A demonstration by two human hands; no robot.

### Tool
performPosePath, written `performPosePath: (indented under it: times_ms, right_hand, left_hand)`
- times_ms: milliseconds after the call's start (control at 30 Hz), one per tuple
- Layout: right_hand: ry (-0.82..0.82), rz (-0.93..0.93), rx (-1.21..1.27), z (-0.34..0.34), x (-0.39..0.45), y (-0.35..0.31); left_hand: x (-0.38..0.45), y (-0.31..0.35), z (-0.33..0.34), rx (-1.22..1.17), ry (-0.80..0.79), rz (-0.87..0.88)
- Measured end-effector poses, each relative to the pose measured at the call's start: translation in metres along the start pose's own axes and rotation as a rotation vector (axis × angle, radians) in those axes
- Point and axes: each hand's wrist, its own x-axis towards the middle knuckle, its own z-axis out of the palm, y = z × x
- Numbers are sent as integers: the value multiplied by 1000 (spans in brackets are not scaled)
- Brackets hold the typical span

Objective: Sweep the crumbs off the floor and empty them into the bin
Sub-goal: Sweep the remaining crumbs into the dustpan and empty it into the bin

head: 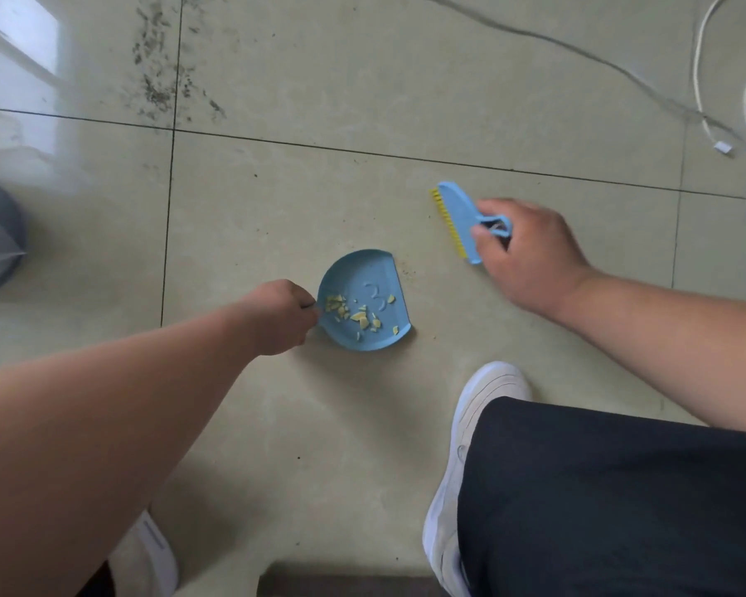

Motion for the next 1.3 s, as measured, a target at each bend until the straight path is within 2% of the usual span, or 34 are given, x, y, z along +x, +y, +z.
performPosePath:
  times_ms: [67,133,267,400,533,600,667,733,800,900,1000,1067,1200,1300]
  right_hand:
    - [15,50,-95,-5,9,21]
    - [-48,76,-185,-4,12,36]
    - [-164,31,-254,10,3,27]
    - [-277,-125,-141,33,-23,-10]
    - [-477,-234,30,46,-46,-43]
    - [-417,-249,90,44,-45,-48]
    - [-268,-213,111,36,-27,-44]
    - [-120,-144,44,25,2,-27]
    - [-49,-56,-80,14,30,-3]
    - [-107,25,-264,7,50,23]
    - [-224,-36,-361,19,46,10]
    - [-311,-113,-311,33,33,-13]
    - [-499,-224,19,51,-10,-61]
    - [-480,-250,157,52,-28,-74]
  left_hand:
    - [-3,-9,-6,22,-2,1]
    - [-7,-17,-12,43,2,-7]
    - [-11,-23,-21,62,-16,-42]
    - [-11,-13,-13,-6,-28,-107]
    - [-10,-2,4,-125,-53,-130]
    - [-6,-4,9,-146,-39,-122]
    - [-4,-11,9,-156,-6,-99]
    - [-5,-21,1,-167,25,-97]
    - [-8,-32,-12,-127,48,-139]
    - [-11,-48,-32,-78,57,-218]
    - [-9,-55,-42,-65,56,-251]
    - [-9,-53,-40,-83,49,-248]
    - [-9,-28,-19,-96,33,-187]
    - [-5,-8,0,-82,32,-146]
